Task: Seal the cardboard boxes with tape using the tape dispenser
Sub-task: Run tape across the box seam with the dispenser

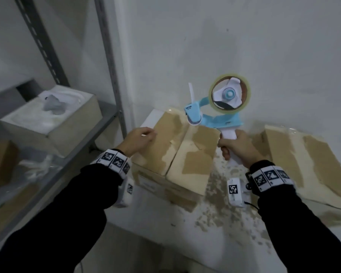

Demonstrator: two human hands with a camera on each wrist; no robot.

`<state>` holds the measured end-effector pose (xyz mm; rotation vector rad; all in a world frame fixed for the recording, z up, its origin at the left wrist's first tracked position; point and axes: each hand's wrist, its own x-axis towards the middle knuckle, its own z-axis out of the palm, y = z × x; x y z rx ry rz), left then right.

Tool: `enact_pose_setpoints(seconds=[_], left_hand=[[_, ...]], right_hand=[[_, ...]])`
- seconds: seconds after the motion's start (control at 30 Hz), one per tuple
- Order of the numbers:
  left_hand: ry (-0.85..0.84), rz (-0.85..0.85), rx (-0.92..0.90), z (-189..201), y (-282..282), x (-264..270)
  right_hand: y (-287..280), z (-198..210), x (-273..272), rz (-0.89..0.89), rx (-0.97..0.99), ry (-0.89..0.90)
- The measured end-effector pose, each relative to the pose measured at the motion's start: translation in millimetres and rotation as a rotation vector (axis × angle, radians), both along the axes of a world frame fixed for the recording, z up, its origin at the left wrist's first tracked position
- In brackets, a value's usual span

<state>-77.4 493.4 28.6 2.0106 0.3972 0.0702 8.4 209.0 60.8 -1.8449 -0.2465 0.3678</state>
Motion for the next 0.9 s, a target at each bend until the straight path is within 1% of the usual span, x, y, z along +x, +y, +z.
enact_pose_setpoints(seconds=[0.07,0.13,0.2,0.27,0.37,0.43,0.53,0.77,0.9], left_hand=[[0.037,-0.027,-0.371,19,-12,-4],[0.079,-0.090,-0.641,33,-18,-5],[0.108,-0.145,-0.822,40,-16,-8],[0.088,-0.128,-0.916,43,-9,-11],[0.029,-0.070,-0.974,39,4,-18],[0.021,-0.072,-0.979,35,11,-22],[0.054,-0.080,-0.979,27,18,-29],[0.170,-0.025,-0.960,10,35,-40],[0.213,-0.052,-0.888,5,45,-44]], right_hand=[[22,1,-14,-0.001,0.026,0.000],[41,2,-26,-0.010,0.039,-0.002],[55,2,-37,-0.011,0.034,-0.011],[65,1,-46,-0.016,0.025,-0.015],[76,-4,-57,-0.042,0.009,-0.009],[81,-6,-65,-0.059,0.002,-0.016],[89,-13,-77,-0.077,-0.011,-0.032],[101,-34,-97,-0.104,-0.088,-0.062],[106,-37,-103,-0.119,-0.111,-0.062]])
